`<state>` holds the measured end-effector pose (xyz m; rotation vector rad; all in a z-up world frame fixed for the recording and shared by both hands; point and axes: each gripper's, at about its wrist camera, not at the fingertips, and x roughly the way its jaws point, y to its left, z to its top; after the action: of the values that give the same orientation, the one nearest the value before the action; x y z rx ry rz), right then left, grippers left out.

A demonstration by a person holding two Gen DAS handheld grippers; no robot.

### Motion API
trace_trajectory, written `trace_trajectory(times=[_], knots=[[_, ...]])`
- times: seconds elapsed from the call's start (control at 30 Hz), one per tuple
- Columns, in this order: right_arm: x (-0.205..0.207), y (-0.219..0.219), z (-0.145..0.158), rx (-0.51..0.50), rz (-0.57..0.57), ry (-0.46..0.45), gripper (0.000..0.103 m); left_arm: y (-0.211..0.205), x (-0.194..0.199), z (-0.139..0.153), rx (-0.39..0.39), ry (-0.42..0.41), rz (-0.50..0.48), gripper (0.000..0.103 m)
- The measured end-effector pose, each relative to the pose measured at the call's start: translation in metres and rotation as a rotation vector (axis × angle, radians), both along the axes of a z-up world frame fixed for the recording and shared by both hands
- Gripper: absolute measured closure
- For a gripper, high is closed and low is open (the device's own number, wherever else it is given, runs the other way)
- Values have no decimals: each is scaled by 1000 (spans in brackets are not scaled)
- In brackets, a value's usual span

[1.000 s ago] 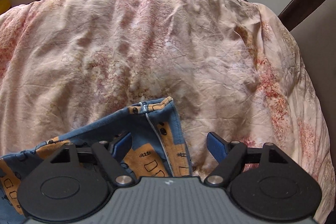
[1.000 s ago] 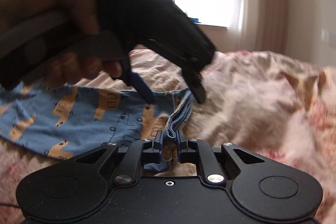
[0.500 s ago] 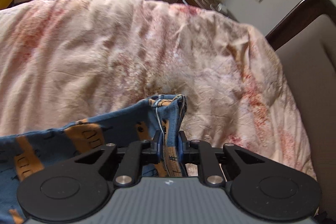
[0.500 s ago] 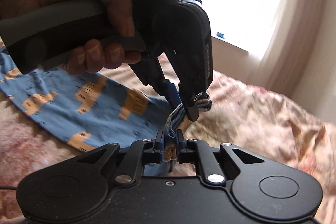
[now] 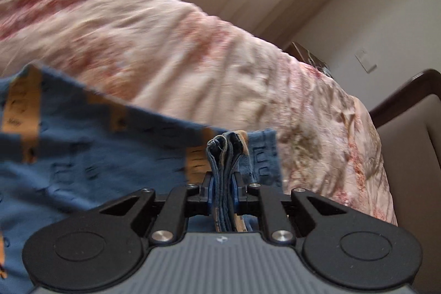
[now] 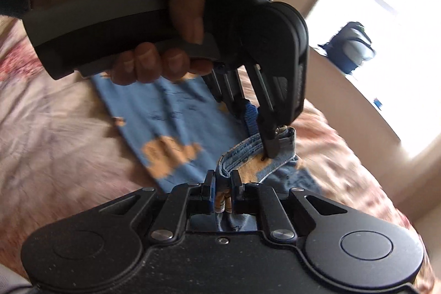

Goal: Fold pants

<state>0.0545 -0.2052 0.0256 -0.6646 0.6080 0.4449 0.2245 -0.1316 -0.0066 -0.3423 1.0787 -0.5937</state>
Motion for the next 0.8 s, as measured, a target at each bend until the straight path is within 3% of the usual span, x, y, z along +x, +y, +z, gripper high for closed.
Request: trace_trajectory(times=[0.17, 0.3, 0.37, 0.8], knots=[[13, 41, -29, -63, 27, 50, 92, 34, 0, -36, -23, 6, 17, 88], [17, 55, -47, -84, -5, 36, 89, 48, -3, -56, -106, -7, 8, 75], [15, 57, -47, -102, 4, 14, 87, 51, -5, -63, -135, -23, -2, 73], [22, 58, -54, -123, -16, 40, 85, 47, -4, -62, -115, -39, -8, 80]])
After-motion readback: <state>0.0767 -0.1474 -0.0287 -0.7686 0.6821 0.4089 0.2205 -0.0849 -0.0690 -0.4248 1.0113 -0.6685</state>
